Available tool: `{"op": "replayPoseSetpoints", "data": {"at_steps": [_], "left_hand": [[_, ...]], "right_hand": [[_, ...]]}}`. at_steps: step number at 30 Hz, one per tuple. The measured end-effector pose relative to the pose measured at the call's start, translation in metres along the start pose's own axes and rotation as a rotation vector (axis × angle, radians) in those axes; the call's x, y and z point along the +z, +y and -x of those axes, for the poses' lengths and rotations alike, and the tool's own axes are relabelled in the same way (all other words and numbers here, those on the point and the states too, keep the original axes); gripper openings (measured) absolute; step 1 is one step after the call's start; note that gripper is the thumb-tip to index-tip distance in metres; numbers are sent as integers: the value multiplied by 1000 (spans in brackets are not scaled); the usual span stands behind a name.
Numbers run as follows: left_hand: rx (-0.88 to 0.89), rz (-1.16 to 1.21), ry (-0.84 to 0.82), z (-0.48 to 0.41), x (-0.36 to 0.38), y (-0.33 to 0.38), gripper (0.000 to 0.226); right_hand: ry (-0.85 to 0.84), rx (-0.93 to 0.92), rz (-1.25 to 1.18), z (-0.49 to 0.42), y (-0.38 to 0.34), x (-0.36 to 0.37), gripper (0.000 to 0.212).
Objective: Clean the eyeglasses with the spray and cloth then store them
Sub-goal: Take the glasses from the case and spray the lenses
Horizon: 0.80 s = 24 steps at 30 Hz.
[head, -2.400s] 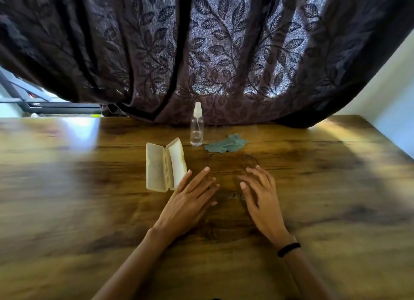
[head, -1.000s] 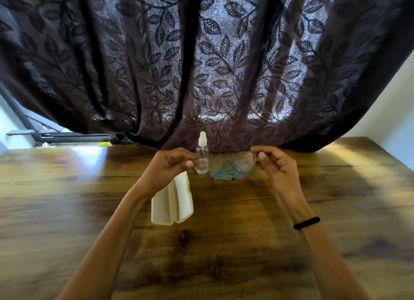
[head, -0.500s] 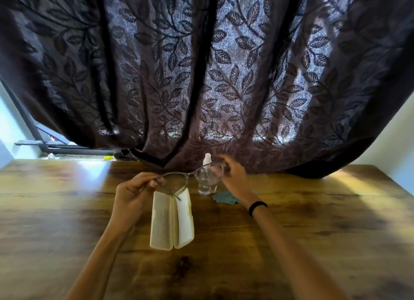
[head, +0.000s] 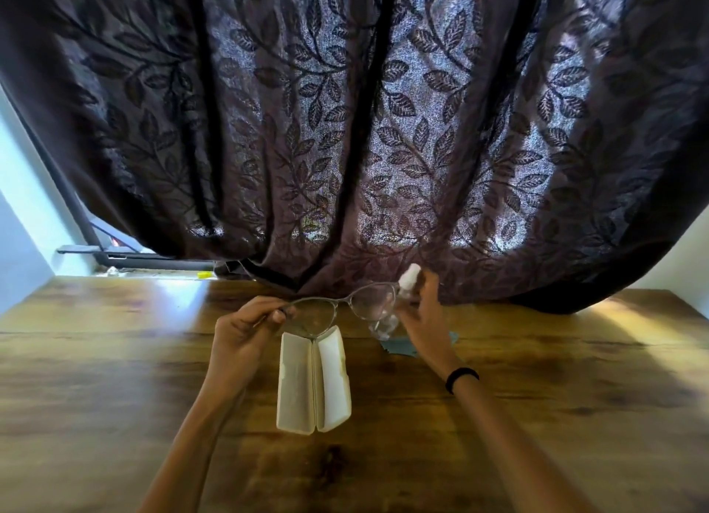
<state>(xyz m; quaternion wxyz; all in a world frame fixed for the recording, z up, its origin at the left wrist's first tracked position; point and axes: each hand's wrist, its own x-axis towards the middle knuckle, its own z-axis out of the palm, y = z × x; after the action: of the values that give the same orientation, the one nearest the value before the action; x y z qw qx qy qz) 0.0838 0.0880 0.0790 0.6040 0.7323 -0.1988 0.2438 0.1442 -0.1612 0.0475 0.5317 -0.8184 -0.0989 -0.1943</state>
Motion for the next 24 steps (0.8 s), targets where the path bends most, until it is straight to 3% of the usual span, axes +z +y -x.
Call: {"op": "replayPoseSetpoints", "data": {"at_steps": [10,13,17,24], "left_hand": [[-8,-8,-52,-7,30,11,53],[1,-10,-74,-7,43,14,39],[-2,-73,-58,-4,57,14,41],[-18,-179,-54,0,70,16,23]], "right_hand": [[275,-236,155,55,-38,-47,54],[235,-248,141,72,-54,-44,52],[132,-313,207,92,-77,-32,58],[73,-251,347,105,-89,-24,60]]}}
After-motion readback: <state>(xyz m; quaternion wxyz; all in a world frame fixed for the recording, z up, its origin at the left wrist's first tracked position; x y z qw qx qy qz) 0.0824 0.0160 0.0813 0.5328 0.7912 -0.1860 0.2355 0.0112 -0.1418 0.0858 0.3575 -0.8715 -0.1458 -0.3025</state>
